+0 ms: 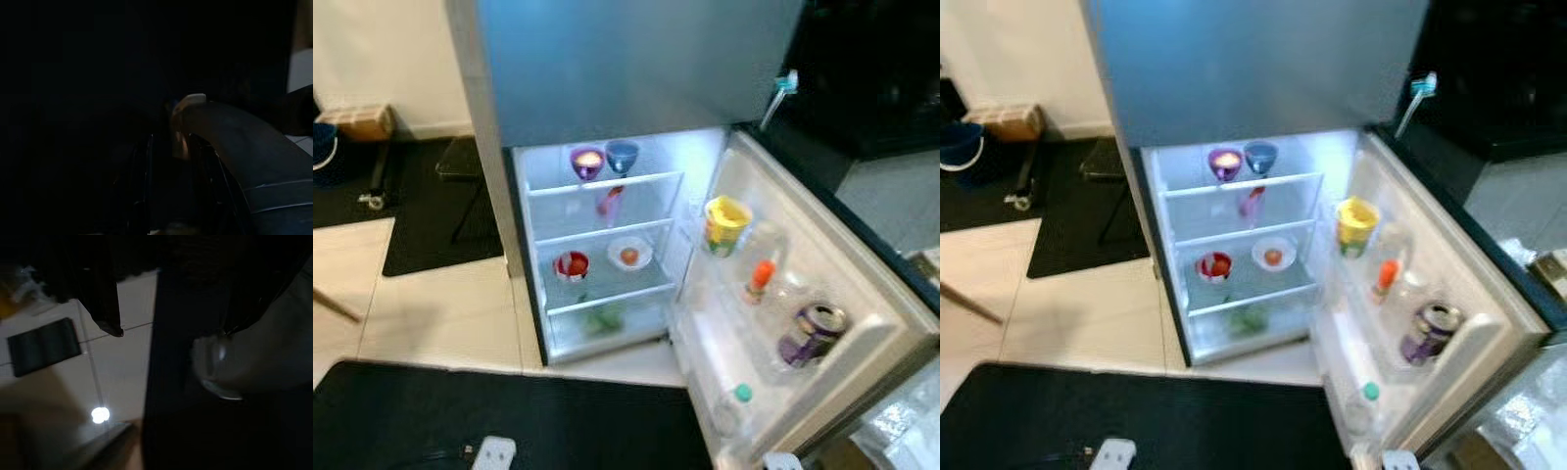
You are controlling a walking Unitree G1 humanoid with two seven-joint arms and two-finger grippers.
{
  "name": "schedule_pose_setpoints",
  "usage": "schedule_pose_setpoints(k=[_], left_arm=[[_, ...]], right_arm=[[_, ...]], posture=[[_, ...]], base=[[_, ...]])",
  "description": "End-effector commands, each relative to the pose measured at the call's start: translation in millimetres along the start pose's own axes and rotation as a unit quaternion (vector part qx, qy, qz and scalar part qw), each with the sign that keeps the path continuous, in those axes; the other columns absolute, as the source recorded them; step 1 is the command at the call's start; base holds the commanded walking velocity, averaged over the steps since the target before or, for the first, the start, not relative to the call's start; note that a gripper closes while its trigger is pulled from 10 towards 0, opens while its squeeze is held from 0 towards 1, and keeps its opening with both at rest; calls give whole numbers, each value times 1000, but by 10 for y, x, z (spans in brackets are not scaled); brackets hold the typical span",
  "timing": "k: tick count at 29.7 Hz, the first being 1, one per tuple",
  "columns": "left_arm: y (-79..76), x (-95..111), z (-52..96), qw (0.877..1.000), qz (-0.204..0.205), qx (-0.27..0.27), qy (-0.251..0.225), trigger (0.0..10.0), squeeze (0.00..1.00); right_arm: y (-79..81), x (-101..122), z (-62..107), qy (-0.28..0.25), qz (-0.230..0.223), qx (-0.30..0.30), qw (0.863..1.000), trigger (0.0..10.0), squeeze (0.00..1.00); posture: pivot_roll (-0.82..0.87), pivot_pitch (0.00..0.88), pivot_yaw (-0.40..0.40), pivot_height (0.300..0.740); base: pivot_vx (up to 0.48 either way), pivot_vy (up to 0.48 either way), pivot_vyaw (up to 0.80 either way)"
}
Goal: Restocking fridge
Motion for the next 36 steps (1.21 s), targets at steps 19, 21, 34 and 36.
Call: schedule_pose_setpoints(k=[19, 21, 34, 36], left_arm=[[-2, -192, 18, 999, 2, -1, 34, 10000, 0], [-8, -202, 17, 999, 7, -1, 35, 10000, 0], [20, -196, 20, 999, 21, 12, 31, 10000, 0], [20, -193, 19, 999, 20, 12, 31, 10000, 0]], right_arm=[[33, -7, -7, 2, -13, 1, 1000, 10000, 0], [34, -3, -7, 1, -12, 2, 1000, 10000, 0], [30, -4, -7, 2, -10, 2, 1000, 10000, 0], [17, 0, -5, 1, -13, -1, 1000, 10000, 0]], posture=[[26, 0, -32, 740], [26, 0, -32, 740], [28, 0, -32, 740], [28, 0, -32, 740]], base=[[0, -93, 0], [0, -480, 0], [0, -74, 0], [0, 0, 0]])
Point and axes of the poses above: a point about 5 cm out from each wrist's last joint towards the gripper, its own z axis pointing back from the gripper into the wrist, its own x axis along the axis of the wrist's last joint, y = z × x, the point moved 2 cm from there along -z, pointing out of the wrist towards the gripper, and after that the axes turned 11 degrees about z, right-handed, at the moved point
